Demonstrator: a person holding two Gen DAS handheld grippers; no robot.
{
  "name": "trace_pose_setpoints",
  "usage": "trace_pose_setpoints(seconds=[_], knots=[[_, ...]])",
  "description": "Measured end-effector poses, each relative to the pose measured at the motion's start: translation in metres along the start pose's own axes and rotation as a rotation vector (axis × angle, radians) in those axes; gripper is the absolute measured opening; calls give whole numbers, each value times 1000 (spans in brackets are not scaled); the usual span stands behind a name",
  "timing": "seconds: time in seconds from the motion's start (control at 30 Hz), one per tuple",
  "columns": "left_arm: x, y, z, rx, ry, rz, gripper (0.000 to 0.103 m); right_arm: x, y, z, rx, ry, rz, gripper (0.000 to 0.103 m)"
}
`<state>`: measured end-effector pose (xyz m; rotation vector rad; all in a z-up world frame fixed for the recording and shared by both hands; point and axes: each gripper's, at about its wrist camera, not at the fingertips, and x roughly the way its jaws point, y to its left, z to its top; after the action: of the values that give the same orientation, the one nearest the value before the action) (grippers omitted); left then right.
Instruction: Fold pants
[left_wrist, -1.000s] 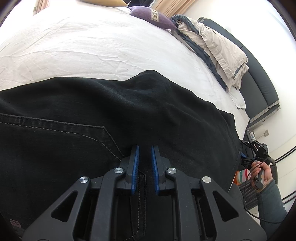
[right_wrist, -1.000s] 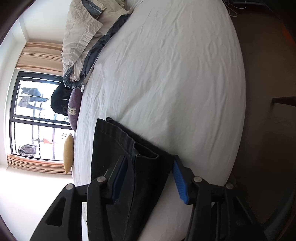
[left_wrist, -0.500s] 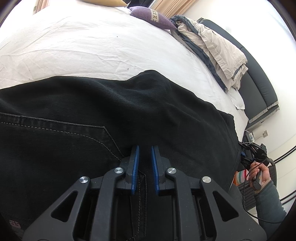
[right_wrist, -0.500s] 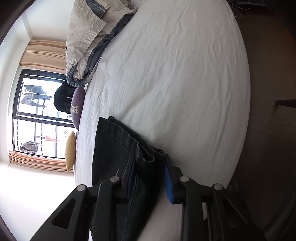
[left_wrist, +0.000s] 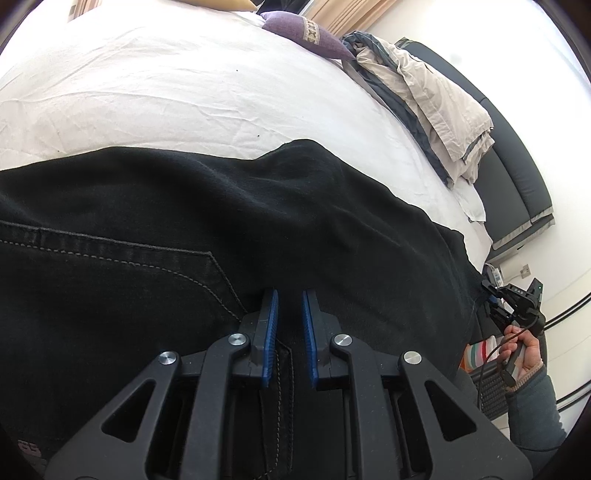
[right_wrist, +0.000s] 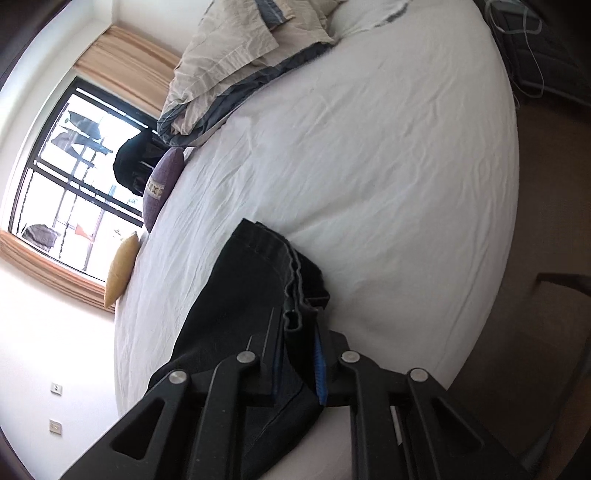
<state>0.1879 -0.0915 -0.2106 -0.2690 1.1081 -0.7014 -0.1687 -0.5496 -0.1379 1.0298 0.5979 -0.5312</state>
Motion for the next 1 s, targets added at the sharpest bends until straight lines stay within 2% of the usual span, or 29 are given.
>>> trace_pose_setpoints(seconds=[0.23,0.4,0.77,0.9,1.0], knots=[[-2,-4,3,-19,3,10,13,-4,57,-9,-189,-31,-40,15],[8,-14,-1,-15,20,-35,13,-3,86,-17,-279,-42,-54,15],[14,-7,-3,-46,31,-55,13,0,123,-30,-358,-40,-38,15],[15,-2,0,-65,36,-68,13,6,165,-63,-500,5,-14,15],[14,-2,0,-70,36,-68,13,10,214,-116,-702,62,25,15]])
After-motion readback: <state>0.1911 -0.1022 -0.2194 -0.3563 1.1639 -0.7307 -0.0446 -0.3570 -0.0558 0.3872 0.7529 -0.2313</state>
